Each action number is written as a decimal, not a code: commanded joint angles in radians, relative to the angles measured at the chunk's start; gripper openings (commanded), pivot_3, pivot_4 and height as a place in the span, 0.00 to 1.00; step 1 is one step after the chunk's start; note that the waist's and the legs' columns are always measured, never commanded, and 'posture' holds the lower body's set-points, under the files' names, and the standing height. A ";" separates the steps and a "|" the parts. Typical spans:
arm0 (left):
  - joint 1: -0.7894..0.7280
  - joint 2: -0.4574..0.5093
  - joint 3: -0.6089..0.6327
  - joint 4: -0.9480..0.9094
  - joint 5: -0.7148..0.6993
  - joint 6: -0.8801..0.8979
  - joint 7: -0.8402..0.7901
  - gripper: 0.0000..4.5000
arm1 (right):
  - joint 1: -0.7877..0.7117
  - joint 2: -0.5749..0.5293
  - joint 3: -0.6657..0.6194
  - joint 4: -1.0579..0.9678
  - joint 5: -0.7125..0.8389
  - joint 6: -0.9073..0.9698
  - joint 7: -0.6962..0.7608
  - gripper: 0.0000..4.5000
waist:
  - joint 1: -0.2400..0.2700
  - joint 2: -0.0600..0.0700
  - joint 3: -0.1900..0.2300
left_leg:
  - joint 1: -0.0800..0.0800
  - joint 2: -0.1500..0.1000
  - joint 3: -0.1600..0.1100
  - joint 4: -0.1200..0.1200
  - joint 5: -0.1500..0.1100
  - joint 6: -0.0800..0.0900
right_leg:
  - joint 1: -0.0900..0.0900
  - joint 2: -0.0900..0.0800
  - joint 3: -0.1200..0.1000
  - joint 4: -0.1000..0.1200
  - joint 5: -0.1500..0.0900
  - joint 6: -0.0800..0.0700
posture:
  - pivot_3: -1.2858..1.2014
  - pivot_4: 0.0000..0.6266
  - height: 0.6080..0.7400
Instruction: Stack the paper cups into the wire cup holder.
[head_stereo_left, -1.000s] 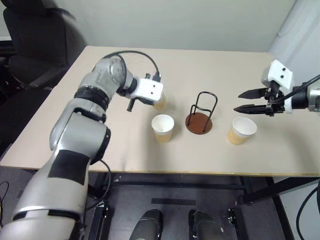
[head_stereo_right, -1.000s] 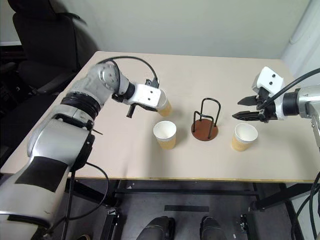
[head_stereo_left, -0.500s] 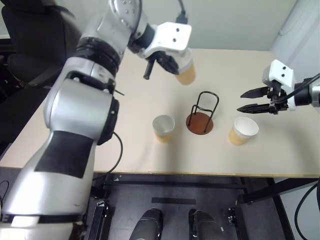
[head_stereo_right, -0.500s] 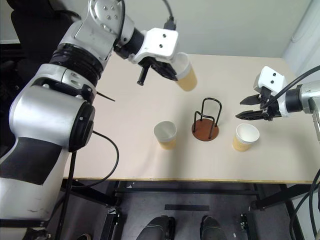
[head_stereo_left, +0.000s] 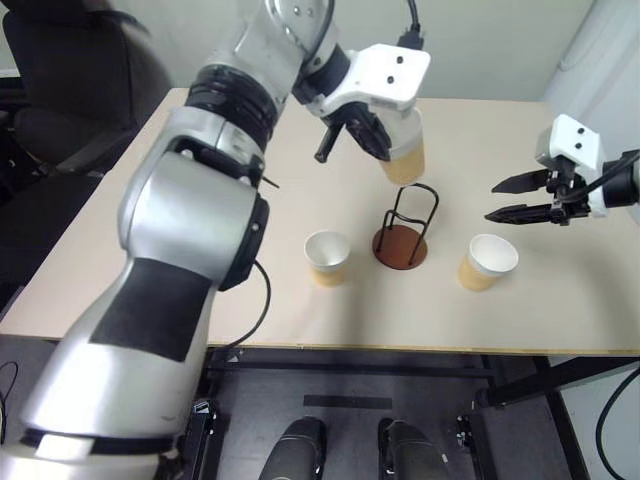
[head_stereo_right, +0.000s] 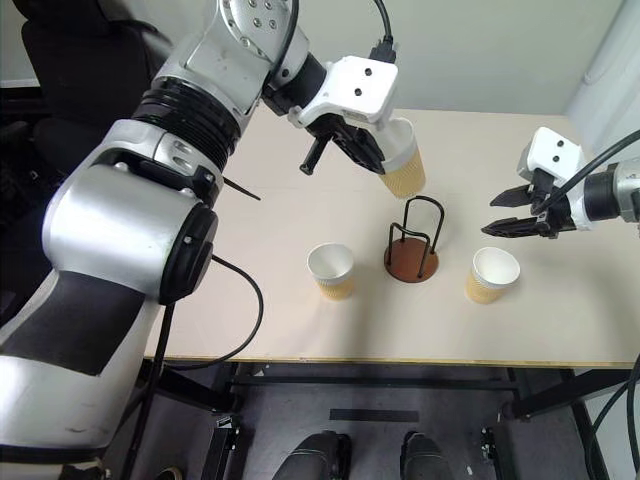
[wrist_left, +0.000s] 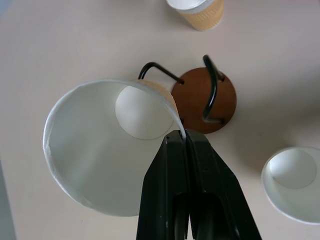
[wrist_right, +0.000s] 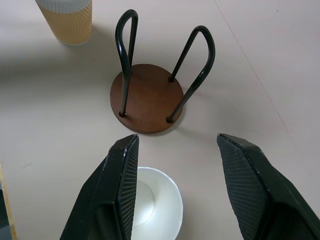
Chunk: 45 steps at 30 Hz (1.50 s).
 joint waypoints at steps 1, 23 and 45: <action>0.007 -0.008 -0.006 -0.011 0.003 -0.021 -0.017 0.01 | -0.005 -0.025 -0.035 -0.024 -0.001 -0.001 -0.002 0.55 | 0.000 0.000 0.000 | 0.000 0.000 0.000 0.001 0.000 0.000 | 0.000 0.000 0.001 0.000 0.000 0.000 | 0.52 0.24 1.00; 0.063 -0.085 -0.037 -0.013 0.015 -0.048 0.007 0.01 | 0.052 -0.034 -0.061 -0.089 0.018 0.030 -0.022 0.55 | 0.002 0.000 0.000 | 0.000 0.000 0.001 0.014 -0.003 0.006 | 0.006 0.000 0.000 0.000 0.001 0.005 | 0.52 0.24 1.00; 0.068 -0.092 0.092 -0.012 -0.102 0.036 0.122 0.98 | 0.079 -0.041 -0.084 -0.123 0.050 0.058 -0.042 0.55 | 0.003 0.000 0.000 | 0.000 0.000 0.001 0.014 -0.003 0.006 | 0.007 0.000 0.001 0.000 0.002 0.007 | 0.52 0.24 1.00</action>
